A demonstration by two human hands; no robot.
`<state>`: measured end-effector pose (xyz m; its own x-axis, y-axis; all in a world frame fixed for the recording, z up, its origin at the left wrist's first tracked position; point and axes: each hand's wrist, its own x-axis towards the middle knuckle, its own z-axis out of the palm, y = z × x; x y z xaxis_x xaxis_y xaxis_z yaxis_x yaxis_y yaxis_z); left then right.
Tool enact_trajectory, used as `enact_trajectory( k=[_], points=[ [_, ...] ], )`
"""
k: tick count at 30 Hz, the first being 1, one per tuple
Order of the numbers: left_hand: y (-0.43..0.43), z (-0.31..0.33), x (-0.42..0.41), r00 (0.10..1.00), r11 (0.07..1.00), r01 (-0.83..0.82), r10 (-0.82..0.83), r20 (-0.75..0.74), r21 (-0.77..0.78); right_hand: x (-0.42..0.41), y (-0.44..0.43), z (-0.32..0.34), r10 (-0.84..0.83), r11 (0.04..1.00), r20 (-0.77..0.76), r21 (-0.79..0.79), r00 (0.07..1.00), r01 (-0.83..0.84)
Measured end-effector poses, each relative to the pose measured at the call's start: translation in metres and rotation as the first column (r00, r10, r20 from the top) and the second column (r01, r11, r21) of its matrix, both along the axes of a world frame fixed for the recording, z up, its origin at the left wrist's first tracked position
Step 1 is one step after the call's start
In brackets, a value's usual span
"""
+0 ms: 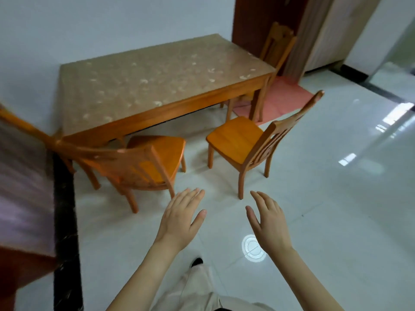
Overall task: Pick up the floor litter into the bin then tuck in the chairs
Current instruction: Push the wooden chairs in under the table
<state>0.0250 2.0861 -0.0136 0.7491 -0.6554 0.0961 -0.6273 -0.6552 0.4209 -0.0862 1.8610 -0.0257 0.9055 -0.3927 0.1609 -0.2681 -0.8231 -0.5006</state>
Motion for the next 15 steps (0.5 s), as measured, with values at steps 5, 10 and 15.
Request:
enact_trajectory(
  k=[5, 10, 15],
  points=[
    [-0.072, 0.022, 0.105, 0.977, 0.977, 0.213, -0.213, 0.014, -0.002, 0.054, -0.040, 0.017, -0.211, 0.977, -0.017, -0.019, 0.977, 0.210],
    [-0.165, 0.033, 0.170, 0.931, 0.931, 0.365, -0.364, 0.029, -0.029, 0.079, -0.096, 0.022, -0.378, 0.925, -0.022, -0.039, 0.926, 0.377],
    [-0.263, 0.032, 0.191, 0.890, 0.886, 0.456, -0.455, 0.027, -0.084, 0.094, -0.167, 0.023, -0.475, 0.879, 0.003, -0.041, 0.880, 0.475]
  ],
)
